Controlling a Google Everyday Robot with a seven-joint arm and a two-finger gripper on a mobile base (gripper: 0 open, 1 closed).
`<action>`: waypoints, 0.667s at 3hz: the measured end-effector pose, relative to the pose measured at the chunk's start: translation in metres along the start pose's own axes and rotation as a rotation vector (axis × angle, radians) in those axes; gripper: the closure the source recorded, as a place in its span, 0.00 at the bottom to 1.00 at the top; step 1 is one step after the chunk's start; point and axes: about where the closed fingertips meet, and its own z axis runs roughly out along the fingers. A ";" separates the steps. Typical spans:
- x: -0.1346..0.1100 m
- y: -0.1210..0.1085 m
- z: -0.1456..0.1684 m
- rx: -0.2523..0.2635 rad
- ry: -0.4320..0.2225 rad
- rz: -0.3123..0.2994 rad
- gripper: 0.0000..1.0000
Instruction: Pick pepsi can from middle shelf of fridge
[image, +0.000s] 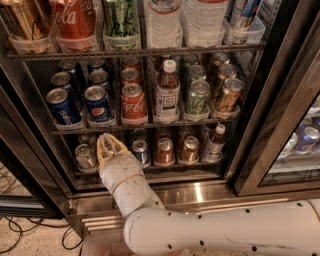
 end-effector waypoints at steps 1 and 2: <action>-0.011 0.013 0.006 0.000 -0.046 -0.034 1.00; -0.022 0.026 0.012 -0.006 -0.085 -0.075 0.86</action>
Offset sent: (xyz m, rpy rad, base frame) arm -0.0091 0.0446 0.0329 -0.0471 -0.1740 0.0089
